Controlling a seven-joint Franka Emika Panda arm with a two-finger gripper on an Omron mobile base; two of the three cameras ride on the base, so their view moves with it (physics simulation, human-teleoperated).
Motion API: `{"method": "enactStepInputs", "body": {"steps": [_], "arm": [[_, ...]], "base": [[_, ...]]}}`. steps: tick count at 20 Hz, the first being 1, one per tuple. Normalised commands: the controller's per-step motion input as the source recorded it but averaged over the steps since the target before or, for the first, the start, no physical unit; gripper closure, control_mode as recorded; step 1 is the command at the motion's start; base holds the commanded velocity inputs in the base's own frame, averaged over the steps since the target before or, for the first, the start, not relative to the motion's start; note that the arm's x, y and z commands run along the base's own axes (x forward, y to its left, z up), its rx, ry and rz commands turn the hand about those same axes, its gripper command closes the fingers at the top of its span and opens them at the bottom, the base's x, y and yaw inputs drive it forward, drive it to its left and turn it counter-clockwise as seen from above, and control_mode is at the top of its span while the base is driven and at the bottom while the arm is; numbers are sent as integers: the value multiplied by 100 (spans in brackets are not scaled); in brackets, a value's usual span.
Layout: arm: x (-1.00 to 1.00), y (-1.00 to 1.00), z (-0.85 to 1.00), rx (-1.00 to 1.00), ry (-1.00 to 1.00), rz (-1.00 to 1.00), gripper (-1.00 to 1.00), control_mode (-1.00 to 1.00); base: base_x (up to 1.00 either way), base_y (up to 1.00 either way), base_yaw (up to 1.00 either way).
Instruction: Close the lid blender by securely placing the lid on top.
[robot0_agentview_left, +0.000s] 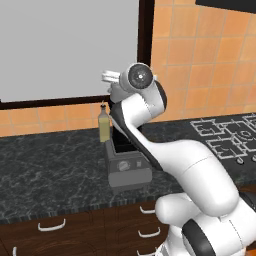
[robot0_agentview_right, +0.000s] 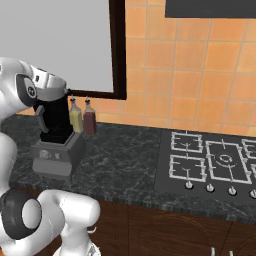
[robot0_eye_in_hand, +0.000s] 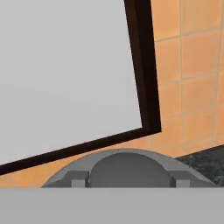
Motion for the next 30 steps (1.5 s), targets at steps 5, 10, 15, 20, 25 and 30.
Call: {"method": "enactStepInputs", "body": {"steps": [5, 10, 15, 20, 25, 30], "arm": [[0, 0, 0, 14, -32, -4, 100, -100], [0, 1, 0, 8, -26, -3, 100, -100], [-14, 0, -6, -11, 0, 0, 100, -100], [0, 0, -16, -29, 23, 0, 100, -100], [-4, 0, -56, -18, 16, 0, 100, -100], [-56, -1, -63, -6, -7, 0, -100, -100]], "base": [[0, 0, 0], [0, 0, 0], [0, 0, 0], [0, 0, 0], [0, 0, 0], [0, 0, 0]]}}
